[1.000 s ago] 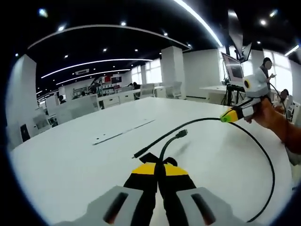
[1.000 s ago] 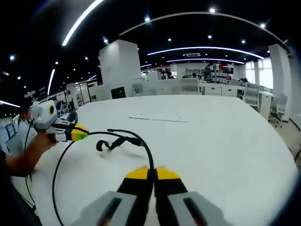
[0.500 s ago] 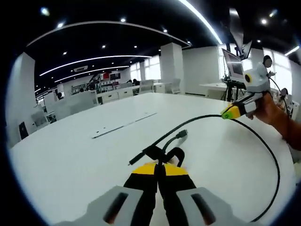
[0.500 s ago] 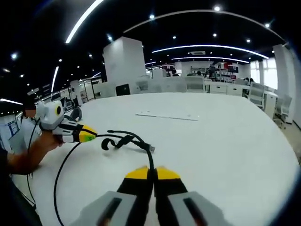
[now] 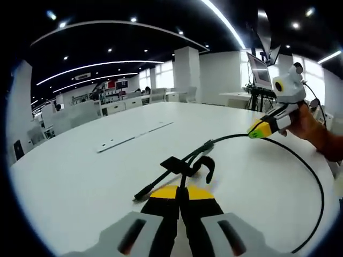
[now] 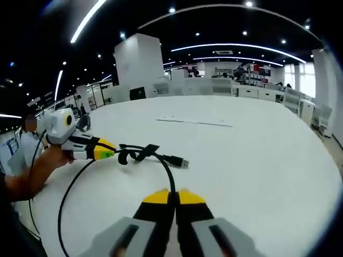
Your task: Find the charging cable on the desk, coil it up and secure with Velcro.
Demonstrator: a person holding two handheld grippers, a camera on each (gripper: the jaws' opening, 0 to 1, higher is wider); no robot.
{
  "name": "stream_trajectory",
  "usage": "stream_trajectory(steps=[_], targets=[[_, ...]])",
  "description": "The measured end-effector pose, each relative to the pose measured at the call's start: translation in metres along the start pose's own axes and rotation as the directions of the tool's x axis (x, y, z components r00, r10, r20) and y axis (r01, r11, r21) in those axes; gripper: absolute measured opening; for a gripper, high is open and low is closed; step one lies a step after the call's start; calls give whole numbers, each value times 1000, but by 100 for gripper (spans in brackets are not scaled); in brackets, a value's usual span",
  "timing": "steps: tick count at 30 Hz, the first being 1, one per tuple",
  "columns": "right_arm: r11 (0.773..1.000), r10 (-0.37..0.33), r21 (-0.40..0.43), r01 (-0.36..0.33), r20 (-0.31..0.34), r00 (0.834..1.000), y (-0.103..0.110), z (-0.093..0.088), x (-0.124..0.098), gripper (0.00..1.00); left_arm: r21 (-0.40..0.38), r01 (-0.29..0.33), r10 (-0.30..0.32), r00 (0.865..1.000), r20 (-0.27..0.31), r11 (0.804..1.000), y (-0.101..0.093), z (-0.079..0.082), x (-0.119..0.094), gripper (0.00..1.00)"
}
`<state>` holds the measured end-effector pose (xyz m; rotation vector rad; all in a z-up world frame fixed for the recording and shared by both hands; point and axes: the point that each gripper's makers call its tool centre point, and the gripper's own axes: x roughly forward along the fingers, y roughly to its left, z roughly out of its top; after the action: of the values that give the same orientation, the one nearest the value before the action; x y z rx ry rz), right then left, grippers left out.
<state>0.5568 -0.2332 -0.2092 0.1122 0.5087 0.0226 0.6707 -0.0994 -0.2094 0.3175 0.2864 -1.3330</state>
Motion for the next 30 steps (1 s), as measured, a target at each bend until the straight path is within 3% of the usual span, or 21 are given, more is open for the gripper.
stream_trajectory(steps=[5,20,30], targets=[[1000,-6,21,6,-6,1000,7,-7,3,4,11,55,-55,998,5,998,9,-2,12,4],[999,35,27,-34,-36,999,19,-19,16,4,18,70,-70,998,-10,997,30,-7,21,4],[998,69,-4,-69,-35,997,24,-19,24,4,37,72,-72,997,-12,997,0,-15,17,4]])
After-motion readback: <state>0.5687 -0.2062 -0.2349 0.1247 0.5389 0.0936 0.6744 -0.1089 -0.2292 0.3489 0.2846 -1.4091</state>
